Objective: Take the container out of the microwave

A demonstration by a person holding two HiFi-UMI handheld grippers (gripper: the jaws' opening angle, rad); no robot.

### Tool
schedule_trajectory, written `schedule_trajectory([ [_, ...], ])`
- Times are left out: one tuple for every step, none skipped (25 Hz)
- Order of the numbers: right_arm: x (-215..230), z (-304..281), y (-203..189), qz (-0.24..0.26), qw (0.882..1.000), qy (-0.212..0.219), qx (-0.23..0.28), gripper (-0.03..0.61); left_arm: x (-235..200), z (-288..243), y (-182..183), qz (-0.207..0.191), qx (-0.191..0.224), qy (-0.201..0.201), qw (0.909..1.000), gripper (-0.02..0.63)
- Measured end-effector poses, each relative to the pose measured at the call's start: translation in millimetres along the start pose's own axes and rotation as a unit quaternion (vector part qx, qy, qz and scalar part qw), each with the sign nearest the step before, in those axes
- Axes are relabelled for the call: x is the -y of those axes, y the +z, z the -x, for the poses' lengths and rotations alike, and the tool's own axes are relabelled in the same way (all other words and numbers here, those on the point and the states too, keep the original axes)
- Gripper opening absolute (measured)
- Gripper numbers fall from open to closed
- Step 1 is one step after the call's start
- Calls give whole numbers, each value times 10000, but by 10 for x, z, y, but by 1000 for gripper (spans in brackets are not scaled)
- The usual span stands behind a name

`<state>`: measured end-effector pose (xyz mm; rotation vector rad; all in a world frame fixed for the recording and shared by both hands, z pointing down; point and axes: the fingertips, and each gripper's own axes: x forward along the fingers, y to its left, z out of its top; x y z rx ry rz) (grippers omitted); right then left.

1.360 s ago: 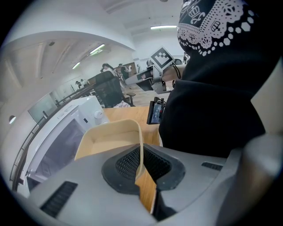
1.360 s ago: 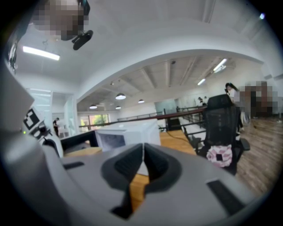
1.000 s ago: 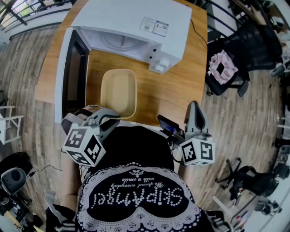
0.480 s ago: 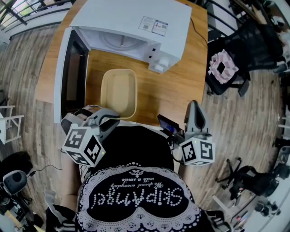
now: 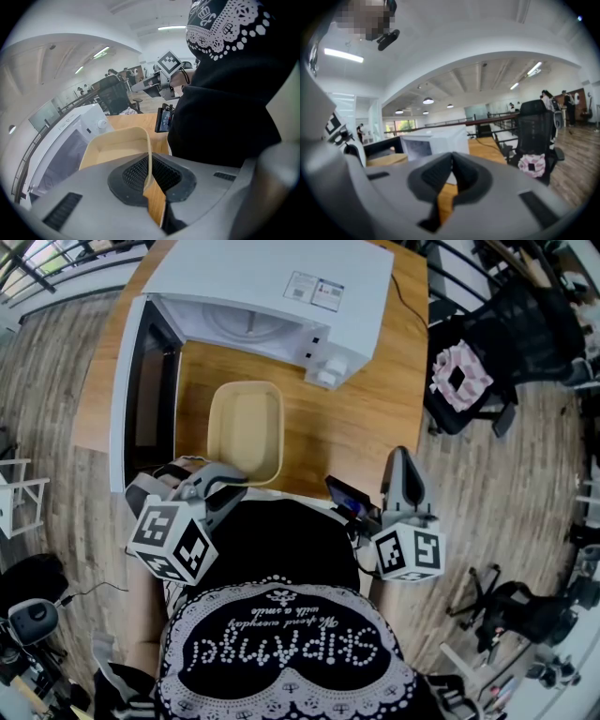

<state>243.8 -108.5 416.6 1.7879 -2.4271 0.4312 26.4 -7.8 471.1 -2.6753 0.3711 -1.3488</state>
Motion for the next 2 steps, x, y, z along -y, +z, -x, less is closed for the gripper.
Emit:
schedule_trajectory([
  [1, 2, -4, 0, 10000, -1, -6, 34, 2, -3, -2, -6, -5, 0, 10000, 41],
  [2, 5, -9, -1, 10000, -2, -11, 34, 5, -5, -3, -11, -9, -1, 10000, 41],
])
